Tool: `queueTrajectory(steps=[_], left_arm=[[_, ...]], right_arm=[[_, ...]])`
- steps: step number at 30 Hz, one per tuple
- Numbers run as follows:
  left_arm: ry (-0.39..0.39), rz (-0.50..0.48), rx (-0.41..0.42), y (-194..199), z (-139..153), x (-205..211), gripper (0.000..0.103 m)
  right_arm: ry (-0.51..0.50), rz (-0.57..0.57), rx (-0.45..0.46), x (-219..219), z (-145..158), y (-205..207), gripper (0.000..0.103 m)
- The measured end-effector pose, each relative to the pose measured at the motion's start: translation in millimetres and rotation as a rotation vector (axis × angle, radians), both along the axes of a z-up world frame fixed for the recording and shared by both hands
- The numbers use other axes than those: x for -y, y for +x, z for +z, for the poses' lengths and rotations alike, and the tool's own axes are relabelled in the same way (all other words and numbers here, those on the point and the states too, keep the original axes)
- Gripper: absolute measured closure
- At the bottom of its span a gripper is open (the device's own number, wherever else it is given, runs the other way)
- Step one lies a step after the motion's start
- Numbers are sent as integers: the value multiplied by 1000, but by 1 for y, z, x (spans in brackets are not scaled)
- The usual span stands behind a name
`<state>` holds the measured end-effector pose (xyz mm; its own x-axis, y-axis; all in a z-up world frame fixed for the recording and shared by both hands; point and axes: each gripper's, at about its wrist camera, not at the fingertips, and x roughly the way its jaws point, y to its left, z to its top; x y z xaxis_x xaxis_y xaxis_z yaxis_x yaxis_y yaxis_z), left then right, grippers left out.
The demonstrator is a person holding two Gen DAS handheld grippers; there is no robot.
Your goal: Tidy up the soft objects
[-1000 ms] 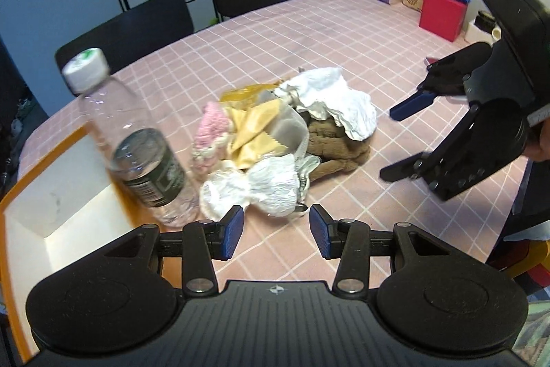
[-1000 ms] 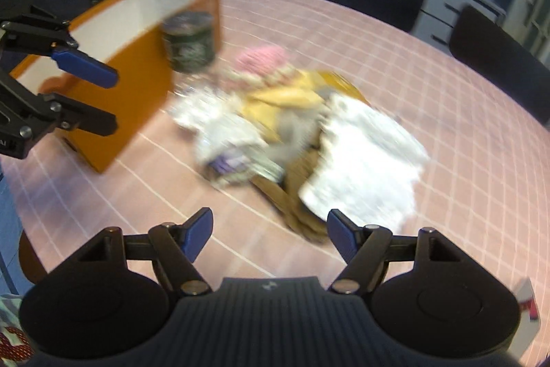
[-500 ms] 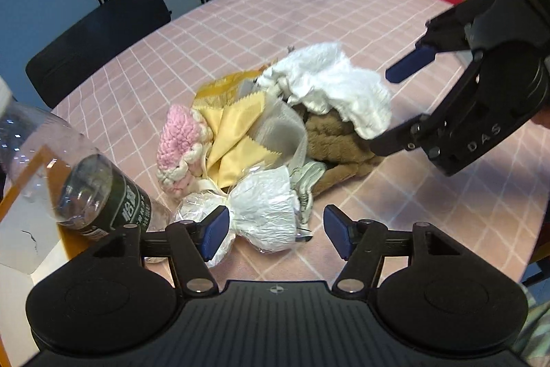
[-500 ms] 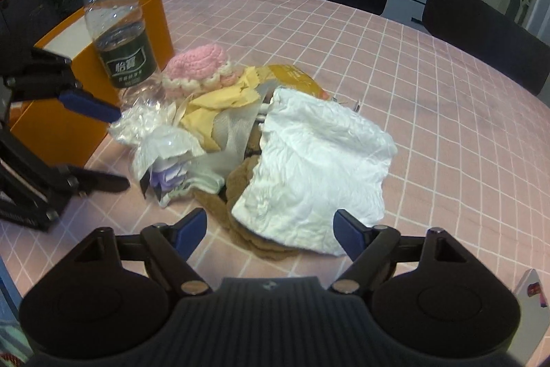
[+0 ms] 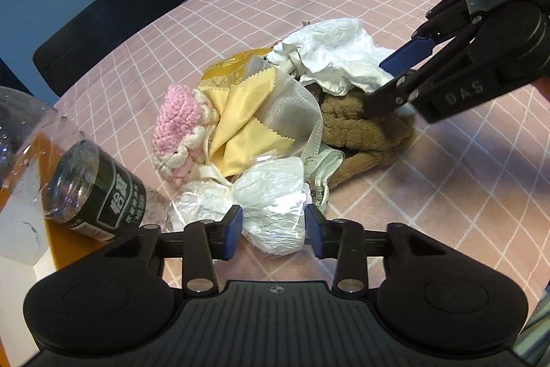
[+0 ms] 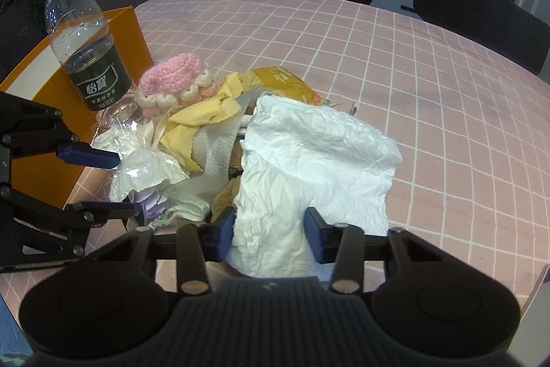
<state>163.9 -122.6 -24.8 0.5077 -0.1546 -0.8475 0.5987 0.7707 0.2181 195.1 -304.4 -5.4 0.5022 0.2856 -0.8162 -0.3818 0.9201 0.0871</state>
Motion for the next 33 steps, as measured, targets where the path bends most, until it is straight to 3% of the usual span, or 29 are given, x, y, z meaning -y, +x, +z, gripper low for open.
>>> queueTrajectory(steps=[2, 3, 6, 14, 19, 25, 33], left_arm=[[-4, 7, 5, -2, 2, -2, 77], [-6, 15, 9, -2, 3, -2, 78], [-11, 17, 34, -6, 9, -5, 80], [-6, -6, 102, -36, 33, -13, 82], [-10, -48, 79, -63, 31, -15, 83], [-33, -94, -10, -82, 20, -18, 83], [-33, -106, -13, -87, 6, -19, 83]], right_arm=[[-1, 0, -1, 1, 3, -3, 78], [-6, 1, 2, 1, 5, -5, 86], [-40, 11, 32, -1, 12, -15, 92], [-77, 60, 36, -7, 24, -55, 93], [-94, 131, -24, -16, 15, -86, 93], [-105, 192, -109, -24, 0, -110, 92], [-122, 220, -160, -36, -19, -119, 88]])
